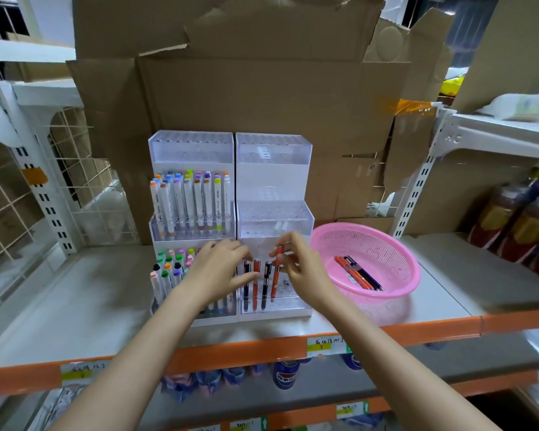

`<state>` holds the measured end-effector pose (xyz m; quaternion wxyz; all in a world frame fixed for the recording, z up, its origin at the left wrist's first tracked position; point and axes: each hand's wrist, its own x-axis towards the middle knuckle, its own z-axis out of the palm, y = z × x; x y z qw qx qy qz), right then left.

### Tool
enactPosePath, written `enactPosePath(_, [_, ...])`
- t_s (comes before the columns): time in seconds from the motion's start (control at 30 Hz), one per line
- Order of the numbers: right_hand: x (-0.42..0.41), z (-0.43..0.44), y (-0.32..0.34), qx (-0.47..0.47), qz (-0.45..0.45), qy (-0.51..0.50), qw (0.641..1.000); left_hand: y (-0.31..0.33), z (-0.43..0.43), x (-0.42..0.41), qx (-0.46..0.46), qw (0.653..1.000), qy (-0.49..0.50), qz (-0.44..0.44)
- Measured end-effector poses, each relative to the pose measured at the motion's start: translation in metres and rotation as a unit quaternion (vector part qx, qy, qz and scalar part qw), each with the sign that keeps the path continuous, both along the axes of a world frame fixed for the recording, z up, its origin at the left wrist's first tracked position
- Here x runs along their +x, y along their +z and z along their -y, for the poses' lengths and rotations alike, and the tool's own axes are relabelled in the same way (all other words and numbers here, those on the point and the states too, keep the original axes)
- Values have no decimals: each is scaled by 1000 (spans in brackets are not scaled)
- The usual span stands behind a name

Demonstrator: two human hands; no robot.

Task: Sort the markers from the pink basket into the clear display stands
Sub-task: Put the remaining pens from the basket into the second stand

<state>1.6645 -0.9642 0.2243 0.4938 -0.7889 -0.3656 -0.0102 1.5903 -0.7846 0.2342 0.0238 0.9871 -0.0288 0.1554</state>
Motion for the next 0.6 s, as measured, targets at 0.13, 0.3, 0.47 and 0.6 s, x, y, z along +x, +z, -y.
enactPosePath(0.13, [-1,1,-2,-3,4,-6,1000,-5,-2,-1,59,998,12,-25])
enactPosePath(0.3, [-1,2,-4,-5,2,-8,1000,-5,1,1,73,996,19,-44])
enactPosePath(0.47, [-2,2,-9,-10,-4,-13,1000,-5,1,2,61,996,30,-57])
enactPosePath(0.6, [-4,3,-12,-8,-14,-21,1000,-5,0,1,40,998,28,-49])
